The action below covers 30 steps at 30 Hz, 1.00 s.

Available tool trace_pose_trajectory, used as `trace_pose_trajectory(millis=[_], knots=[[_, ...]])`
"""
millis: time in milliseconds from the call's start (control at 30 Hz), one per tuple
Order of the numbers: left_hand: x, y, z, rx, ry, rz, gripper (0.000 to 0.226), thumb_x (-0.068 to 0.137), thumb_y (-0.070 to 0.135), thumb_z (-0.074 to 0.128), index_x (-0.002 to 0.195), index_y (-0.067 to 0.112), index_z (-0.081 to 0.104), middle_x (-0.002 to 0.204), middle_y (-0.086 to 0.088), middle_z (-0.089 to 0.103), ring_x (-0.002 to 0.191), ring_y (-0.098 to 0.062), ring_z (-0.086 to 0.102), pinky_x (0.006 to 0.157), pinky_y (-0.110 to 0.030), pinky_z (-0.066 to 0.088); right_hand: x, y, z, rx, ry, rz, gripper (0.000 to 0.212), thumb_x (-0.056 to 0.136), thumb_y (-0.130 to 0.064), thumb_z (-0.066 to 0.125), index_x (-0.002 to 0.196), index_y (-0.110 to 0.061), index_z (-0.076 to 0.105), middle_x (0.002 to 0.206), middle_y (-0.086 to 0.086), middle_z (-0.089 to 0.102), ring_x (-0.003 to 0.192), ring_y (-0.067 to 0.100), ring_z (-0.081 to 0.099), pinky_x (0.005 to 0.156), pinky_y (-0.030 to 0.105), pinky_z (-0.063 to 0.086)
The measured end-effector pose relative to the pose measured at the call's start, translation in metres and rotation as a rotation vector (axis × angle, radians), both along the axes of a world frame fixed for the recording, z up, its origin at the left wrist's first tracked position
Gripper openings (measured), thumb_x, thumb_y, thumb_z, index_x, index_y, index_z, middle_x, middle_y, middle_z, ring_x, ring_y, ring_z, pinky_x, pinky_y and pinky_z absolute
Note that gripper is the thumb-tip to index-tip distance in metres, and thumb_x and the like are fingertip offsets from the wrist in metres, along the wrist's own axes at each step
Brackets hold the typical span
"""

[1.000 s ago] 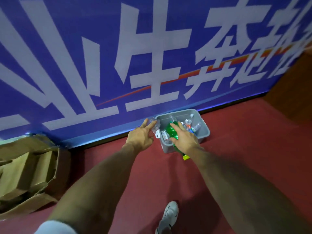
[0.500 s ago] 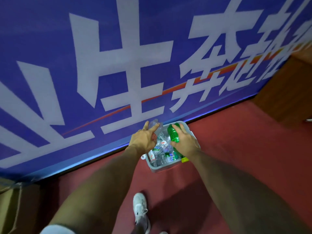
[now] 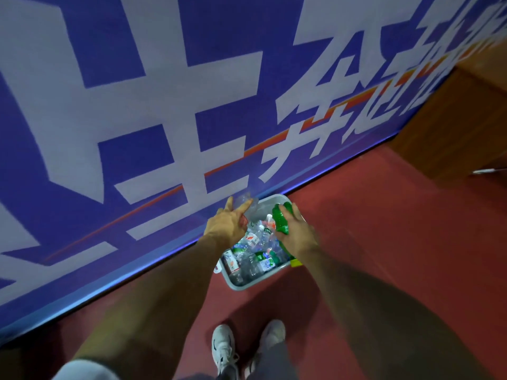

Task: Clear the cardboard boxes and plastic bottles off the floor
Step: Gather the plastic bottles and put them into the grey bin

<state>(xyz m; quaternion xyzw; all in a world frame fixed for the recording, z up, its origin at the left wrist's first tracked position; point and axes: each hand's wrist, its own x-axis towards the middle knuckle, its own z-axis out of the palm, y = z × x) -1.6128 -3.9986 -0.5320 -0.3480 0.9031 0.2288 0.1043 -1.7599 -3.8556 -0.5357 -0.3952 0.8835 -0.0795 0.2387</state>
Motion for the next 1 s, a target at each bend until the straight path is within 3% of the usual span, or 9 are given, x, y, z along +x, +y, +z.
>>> trace_pose_trajectory(millis=[167,400,533,600,667,733,867,1000], knots=[[-0.031,-0.028,-0.075,0.022,0.007,0.054,0.058,0.105,0.035,0.035,0.156,0.048,0.011,0.167,-0.010,0.007,0.141,-0.036,0.035,0.105,-0.051,0.044,-0.018,-0.034,-0.070,0.015,0.000,-0.033,0.076,0.097,-0.035,0.060,0.158,-0.037,0.015,0.168,-0.002,-0.001,0.144,0.026,0.037,0.111,0.042,0.037],[-0.049,-0.055,-0.251,0.022,0.020,0.079,0.059,0.104,0.036,0.040,0.156,0.048,0.013,0.167,-0.011,0.009,0.144,-0.037,0.034,0.109,-0.045,0.040,-0.053,-0.057,-0.233,0.111,0.056,0.068,0.074,0.102,-0.038,0.053,0.160,-0.035,0.008,0.168,0.000,-0.008,0.140,0.039,0.038,0.109,0.048,0.038],[-0.054,-0.071,-0.337,0.065,-0.011,0.117,0.067,0.101,0.040,0.050,0.154,0.052,0.010,0.168,-0.009,0.006,0.149,-0.034,0.024,0.114,-0.048,0.036,-0.075,-0.069,-0.313,0.126,0.062,0.047,0.077,0.102,-0.044,0.050,0.159,-0.036,-0.001,0.167,0.008,-0.013,0.142,0.042,0.035,0.109,0.050,0.038],[-0.055,-0.073,-0.360,0.148,-0.067,0.116,0.078,0.096,0.050,0.058,0.152,0.056,0.004,0.167,-0.007,-0.009,0.153,-0.035,0.009,0.118,-0.053,0.024,-0.077,-0.073,-0.340,0.140,0.030,0.052,0.086,0.100,-0.052,0.049,0.157,-0.039,-0.013,0.164,0.013,-0.023,0.147,0.044,0.023,0.110,0.053,0.038],[-0.056,-0.072,-0.366,0.172,-0.165,0.076,0.085,0.090,0.064,0.058,0.150,0.059,-0.001,0.165,-0.004,-0.021,0.153,-0.032,-0.012,0.119,-0.061,0.005,-0.076,-0.073,-0.350,0.170,0.021,0.055,0.095,0.095,-0.059,0.052,0.155,-0.039,-0.019,0.162,0.016,-0.027,0.148,0.046,0.018,0.109,0.053,0.038],[-0.055,-0.069,-0.358,0.139,-0.197,0.074,0.084,0.088,0.069,0.056,0.151,0.058,0.003,0.166,-0.006,-0.018,0.152,-0.030,-0.018,0.117,-0.064,-0.001,-0.076,-0.072,-0.341,0.194,0.047,0.073,0.099,0.093,-0.059,0.057,0.156,-0.038,-0.016,0.164,0.016,-0.019,0.146,0.045,0.025,0.106,0.052,0.041],[-0.043,-0.062,-0.298,0.079,-0.168,0.119,0.075,0.085,0.069,0.057,0.149,0.054,0.021,0.166,-0.008,0.000,0.152,-0.029,-0.011,0.116,-0.066,0.008,-0.077,-0.078,-0.281,0.227,0.053,0.075,0.093,0.086,-0.056,0.065,0.156,-0.040,0.006,0.160,0.014,0.006,0.143,0.041,0.026,0.105,0.060,0.041],[-0.037,-0.052,-0.206,0.061,-0.182,0.113,0.072,0.085,0.069,0.055,0.149,0.051,0.025,0.166,-0.008,0.002,0.152,-0.031,-0.007,0.114,-0.066,0.014,-0.072,-0.075,-0.188,0.233,0.045,0.047,0.085,0.081,-0.061,0.068,0.151,-0.040,0.023,0.156,0.009,0.017,0.140,0.041,0.028,0.109,0.059,0.035]])
